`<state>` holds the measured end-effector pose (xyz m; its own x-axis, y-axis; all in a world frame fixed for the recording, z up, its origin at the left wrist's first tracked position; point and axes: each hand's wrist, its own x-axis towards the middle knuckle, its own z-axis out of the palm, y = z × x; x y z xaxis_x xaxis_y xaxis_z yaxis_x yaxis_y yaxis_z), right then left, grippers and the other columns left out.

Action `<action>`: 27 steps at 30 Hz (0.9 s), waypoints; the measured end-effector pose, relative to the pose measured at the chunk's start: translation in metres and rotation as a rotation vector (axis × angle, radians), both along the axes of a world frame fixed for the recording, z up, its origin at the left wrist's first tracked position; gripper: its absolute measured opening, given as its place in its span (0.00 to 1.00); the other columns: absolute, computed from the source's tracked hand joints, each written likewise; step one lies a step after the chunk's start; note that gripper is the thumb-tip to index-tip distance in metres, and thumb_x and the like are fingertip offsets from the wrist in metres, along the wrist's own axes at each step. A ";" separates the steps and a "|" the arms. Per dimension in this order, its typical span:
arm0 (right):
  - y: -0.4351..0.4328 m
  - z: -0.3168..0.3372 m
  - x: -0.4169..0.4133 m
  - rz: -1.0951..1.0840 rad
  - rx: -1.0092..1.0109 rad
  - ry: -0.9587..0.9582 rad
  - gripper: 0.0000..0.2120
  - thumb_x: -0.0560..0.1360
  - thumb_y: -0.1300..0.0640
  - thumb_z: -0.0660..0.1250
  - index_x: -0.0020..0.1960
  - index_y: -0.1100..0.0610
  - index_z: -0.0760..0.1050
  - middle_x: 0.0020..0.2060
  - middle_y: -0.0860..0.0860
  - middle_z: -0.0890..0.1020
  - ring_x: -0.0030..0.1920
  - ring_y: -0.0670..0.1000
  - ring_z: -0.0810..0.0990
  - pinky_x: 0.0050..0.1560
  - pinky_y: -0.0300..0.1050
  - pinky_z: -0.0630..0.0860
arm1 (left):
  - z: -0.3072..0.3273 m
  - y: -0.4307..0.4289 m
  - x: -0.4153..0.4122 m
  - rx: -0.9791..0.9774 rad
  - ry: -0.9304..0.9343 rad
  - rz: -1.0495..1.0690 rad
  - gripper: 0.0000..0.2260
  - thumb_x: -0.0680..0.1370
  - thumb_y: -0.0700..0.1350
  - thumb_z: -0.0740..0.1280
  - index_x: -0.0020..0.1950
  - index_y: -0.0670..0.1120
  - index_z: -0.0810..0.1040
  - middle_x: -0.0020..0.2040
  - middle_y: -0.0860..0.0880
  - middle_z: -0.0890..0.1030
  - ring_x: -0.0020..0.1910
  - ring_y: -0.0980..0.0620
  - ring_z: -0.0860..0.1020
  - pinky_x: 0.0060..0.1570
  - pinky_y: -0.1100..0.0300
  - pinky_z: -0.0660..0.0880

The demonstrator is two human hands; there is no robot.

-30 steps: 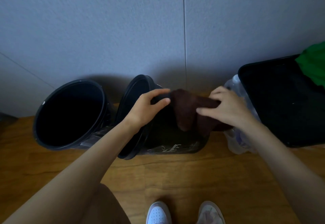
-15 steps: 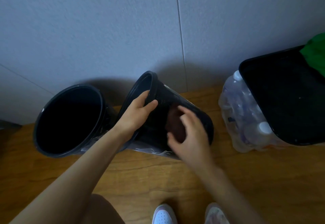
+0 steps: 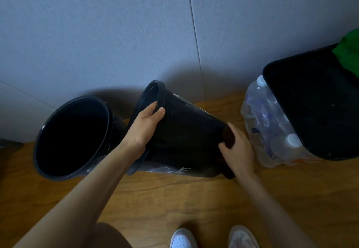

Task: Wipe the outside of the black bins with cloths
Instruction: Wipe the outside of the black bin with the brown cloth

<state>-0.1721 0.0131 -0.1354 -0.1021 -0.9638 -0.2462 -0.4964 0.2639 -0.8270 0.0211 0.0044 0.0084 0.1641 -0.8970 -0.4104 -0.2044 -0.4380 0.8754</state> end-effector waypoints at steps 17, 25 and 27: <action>0.015 0.077 0.077 0.330 -0.491 -0.059 0.33 0.68 0.58 0.72 0.70 0.54 0.66 0.72 0.53 0.63 0.73 0.52 0.59 0.69 0.46 0.62 | -0.001 0.008 -0.004 -0.008 0.009 -0.057 0.12 0.81 0.43 0.57 0.60 0.48 0.77 0.52 0.49 0.83 0.54 0.52 0.80 0.51 0.61 0.76; -0.030 0.038 0.033 0.212 -0.181 0.096 0.25 0.74 0.57 0.67 0.70 0.49 0.68 0.69 0.48 0.68 0.70 0.54 0.63 0.67 0.47 0.63 | 0.000 0.011 0.004 0.023 0.021 -0.053 0.12 0.81 0.43 0.57 0.58 0.52 0.78 0.51 0.51 0.84 0.51 0.54 0.82 0.51 0.58 0.75; -0.019 0.030 0.025 0.208 -0.131 0.106 0.26 0.74 0.57 0.67 0.71 0.48 0.66 0.70 0.47 0.66 0.71 0.53 0.61 0.69 0.47 0.61 | 0.000 0.012 0.005 0.029 -0.002 -0.087 0.12 0.81 0.44 0.57 0.60 0.52 0.77 0.52 0.50 0.84 0.52 0.53 0.82 0.51 0.58 0.75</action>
<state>-0.1473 -0.0060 -0.1055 0.0833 -0.9897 -0.1164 -0.6146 0.0409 -0.7878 0.0263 0.0161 0.0085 0.0871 -0.8956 -0.4363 -0.2443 -0.4438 0.8622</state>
